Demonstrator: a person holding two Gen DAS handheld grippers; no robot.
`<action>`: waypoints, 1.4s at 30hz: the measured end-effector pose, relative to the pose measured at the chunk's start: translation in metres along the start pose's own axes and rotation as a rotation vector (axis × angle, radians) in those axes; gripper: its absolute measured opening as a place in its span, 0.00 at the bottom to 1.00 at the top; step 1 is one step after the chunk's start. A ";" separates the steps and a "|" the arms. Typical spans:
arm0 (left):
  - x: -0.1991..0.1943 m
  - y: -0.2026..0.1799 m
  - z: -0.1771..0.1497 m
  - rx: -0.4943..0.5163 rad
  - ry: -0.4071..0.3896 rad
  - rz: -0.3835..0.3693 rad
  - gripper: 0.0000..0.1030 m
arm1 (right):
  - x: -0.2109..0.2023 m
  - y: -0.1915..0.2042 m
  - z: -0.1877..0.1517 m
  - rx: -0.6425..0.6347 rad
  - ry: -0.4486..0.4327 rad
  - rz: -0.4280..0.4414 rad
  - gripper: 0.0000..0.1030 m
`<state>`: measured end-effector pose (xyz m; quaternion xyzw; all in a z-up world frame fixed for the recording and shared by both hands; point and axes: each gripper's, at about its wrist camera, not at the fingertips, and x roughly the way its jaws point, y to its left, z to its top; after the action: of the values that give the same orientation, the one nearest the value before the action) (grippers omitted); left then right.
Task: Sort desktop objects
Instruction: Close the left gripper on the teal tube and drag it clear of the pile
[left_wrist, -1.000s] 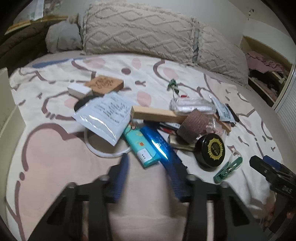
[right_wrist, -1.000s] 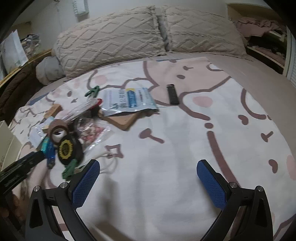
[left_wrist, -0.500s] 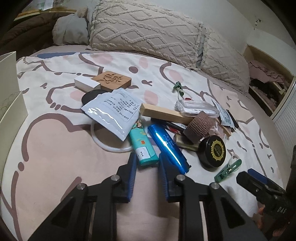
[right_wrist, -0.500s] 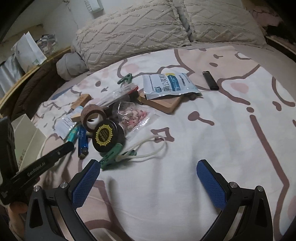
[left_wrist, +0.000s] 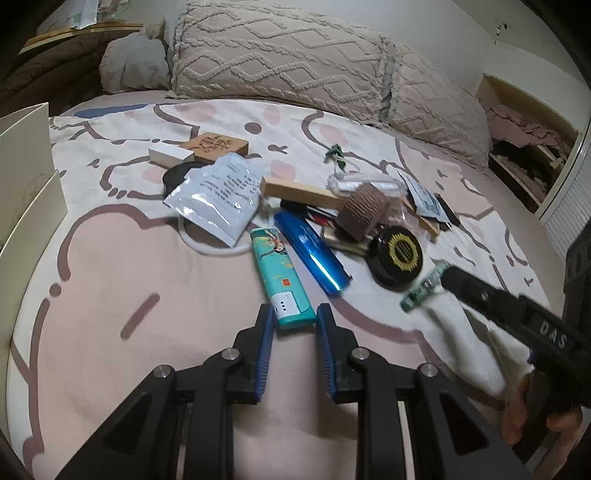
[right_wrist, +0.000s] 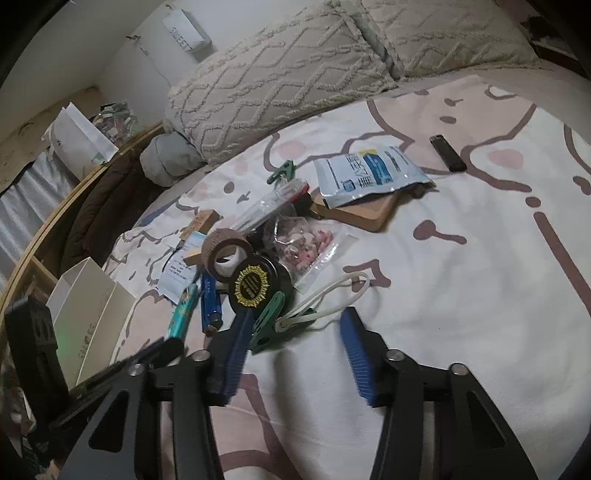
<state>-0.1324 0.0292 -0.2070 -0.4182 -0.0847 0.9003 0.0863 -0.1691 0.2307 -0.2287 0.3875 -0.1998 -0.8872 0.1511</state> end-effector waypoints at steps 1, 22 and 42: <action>-0.001 -0.001 -0.001 0.004 0.002 0.001 0.23 | -0.001 0.001 0.000 -0.006 -0.004 0.005 0.44; -0.036 -0.027 -0.055 0.096 0.036 -0.009 0.23 | -0.015 0.010 0.005 -0.072 -0.098 0.022 0.42; -0.033 -0.025 -0.058 0.093 0.056 0.023 0.24 | -0.010 0.013 0.000 -0.063 -0.044 0.053 0.07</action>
<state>-0.0651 0.0503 -0.2138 -0.4398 -0.0355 0.8920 0.0978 -0.1612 0.2238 -0.2159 0.3572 -0.1855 -0.8971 0.1824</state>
